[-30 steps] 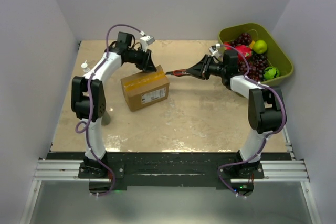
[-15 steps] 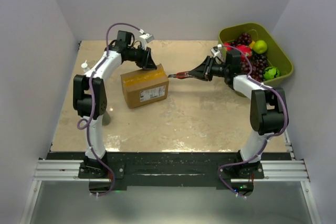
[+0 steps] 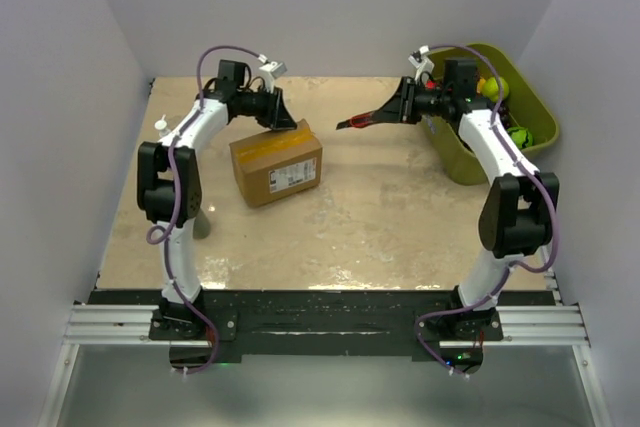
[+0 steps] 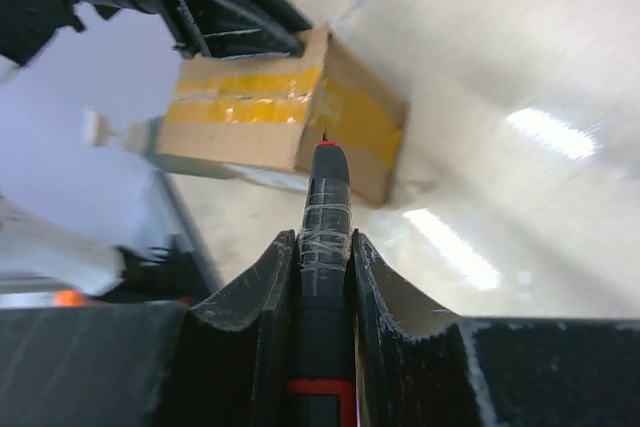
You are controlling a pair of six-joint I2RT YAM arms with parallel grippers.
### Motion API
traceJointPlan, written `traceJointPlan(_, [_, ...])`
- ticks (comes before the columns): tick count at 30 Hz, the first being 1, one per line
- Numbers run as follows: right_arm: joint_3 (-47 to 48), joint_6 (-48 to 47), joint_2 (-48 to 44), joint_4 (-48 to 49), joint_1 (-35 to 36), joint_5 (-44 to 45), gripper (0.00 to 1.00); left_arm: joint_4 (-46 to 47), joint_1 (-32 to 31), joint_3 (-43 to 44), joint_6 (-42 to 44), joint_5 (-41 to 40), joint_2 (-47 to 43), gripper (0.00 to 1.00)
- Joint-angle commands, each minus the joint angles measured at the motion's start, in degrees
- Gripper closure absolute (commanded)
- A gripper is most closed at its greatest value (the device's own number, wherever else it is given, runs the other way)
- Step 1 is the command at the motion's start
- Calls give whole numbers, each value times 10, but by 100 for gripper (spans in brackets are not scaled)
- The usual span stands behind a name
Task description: Unpack the express box
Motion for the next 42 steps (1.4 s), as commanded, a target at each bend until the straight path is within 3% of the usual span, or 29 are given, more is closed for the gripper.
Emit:
traceJointPlan(1, [49,-296,-54,-178,27,77,100,42,0,-43,-67,-56,-29,100])
traceJointPlan(6, [36,-436,-72,-268,95,131,100,123,-16,-22,-193,-40,-28,100])
traceJointPlan(9, [30,-476,-72,-315,130,149,100,160,-18,15,-240,-21,-26,70])
traceJointPlan(10, [33,-483,-69,-329,144,153,100,160,-16,25,-244,-20,-25,51])
traceJointPlan(11, [33,-480,-68,-323,150,156,100,160,-15,34,-245,-17,-26,44])
traceJointPlan(13, [44,-478,-59,-317,172,171,100,168,-2,31,-252,10,-28,38])
traceJointPlan(16, [77,-467,-40,-296,195,214,100,155,30,0,-245,7,-52,36])
traceJointPlan(19, [127,-449,10,-283,207,247,100,111,74,-37,-197,-65,-95,38])
traceJointPlan(21, [155,-444,48,-277,210,269,100,57,92,-51,-163,-169,-122,41])
traceJointPlan(24, [223,-436,94,-269,210,287,100,10,97,-58,-103,-261,-135,51])
traceJointPlan(26, [255,-432,117,-260,210,293,100,-35,96,-59,-69,-279,-125,56])
traceJointPlan(29, [330,-426,169,-253,210,308,100,-69,95,-90,-39,-264,-119,65])
traceJointPlan(30, [368,-424,193,-249,210,318,100,-67,95,-102,-36,-219,-123,73])
traceJointPlan(32, [400,-418,211,-244,210,322,100,-59,91,-144,-8,-134,-137,79])
traceJointPlan(36, [448,-389,233,-221,211,314,100,-78,75,-168,16,-65,-139,92])
traceJointPlan(42, [476,-390,254,-207,224,320,100,-125,14,-170,63,-19,-141,94])
